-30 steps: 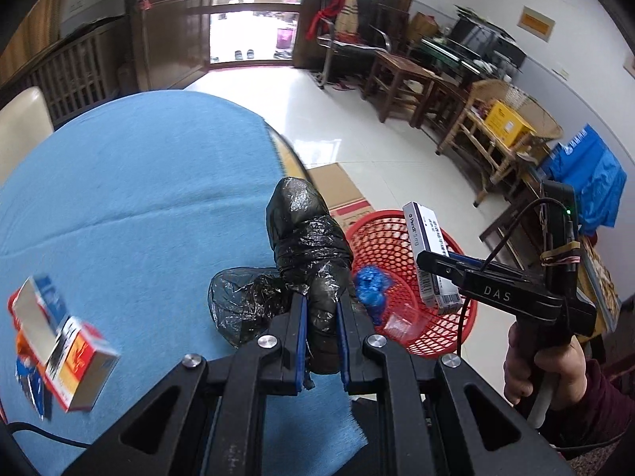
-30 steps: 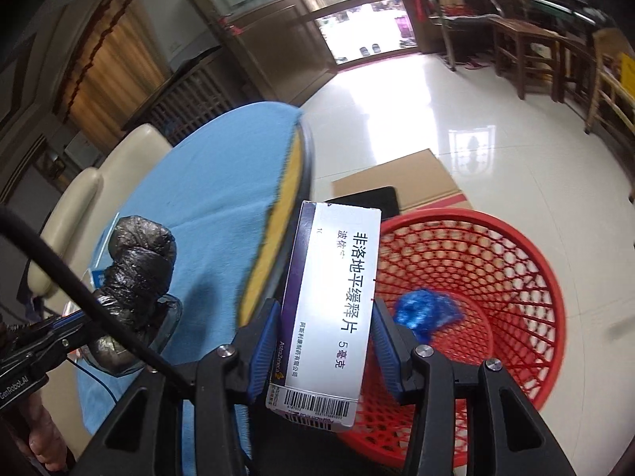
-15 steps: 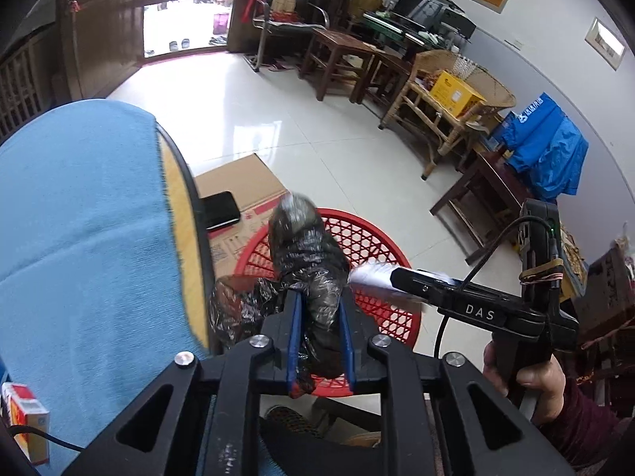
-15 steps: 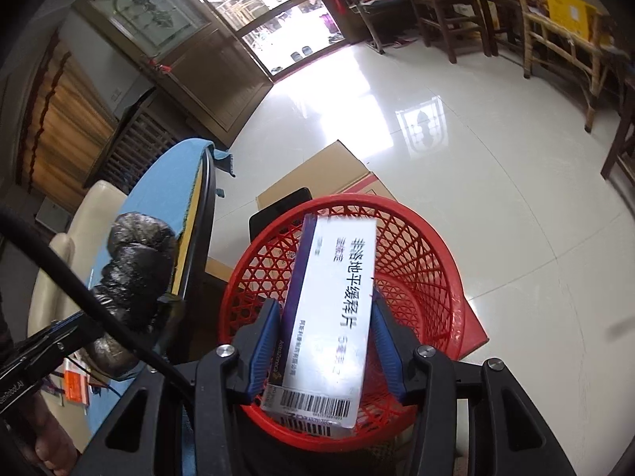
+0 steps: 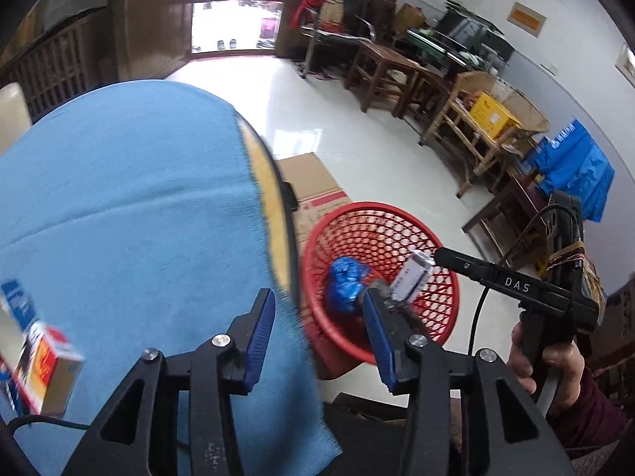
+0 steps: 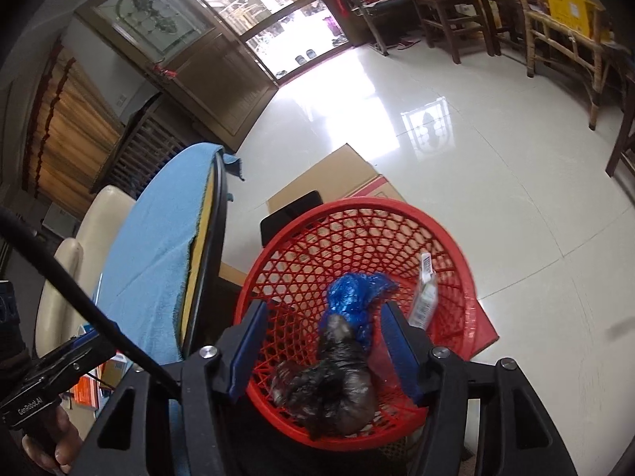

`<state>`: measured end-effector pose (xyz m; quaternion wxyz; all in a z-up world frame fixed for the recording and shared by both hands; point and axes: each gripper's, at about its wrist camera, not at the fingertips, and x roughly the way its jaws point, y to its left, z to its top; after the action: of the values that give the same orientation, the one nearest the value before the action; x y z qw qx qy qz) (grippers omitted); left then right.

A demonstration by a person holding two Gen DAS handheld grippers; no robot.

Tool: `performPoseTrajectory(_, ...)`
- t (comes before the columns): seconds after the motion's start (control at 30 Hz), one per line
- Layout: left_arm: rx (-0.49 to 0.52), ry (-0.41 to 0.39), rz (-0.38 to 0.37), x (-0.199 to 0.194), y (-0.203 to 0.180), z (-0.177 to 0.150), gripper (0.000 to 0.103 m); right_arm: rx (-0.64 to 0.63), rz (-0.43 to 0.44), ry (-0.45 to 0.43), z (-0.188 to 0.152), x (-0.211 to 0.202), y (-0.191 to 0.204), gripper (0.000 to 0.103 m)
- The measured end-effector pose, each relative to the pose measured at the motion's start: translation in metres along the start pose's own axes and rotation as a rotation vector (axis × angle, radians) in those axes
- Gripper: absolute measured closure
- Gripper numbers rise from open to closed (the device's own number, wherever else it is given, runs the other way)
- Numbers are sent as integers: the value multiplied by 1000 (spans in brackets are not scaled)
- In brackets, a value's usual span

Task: Collect trash
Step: 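Open the left gripper to drop the black bag into the basket, then move both grippers back to the table toward the remaining boxes and packets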

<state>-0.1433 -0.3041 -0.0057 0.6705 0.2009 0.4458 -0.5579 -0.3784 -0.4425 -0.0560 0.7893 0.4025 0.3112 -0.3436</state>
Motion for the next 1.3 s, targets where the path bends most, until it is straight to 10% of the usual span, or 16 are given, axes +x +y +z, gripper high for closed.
performPoseTrajectory(0.37,-225,-162,198,-84,94,-63,41,-222,77,62,-6,29,101,40)
performPoseTrajectory(0.8,-690,-178,391,-140,222,-198,41,-509,272,179,-51,62,254,40)
performPoseTrajectory(1.3,-782,-192,449,-155,259,-235,41,-774,407,347,-135,98,384,40)
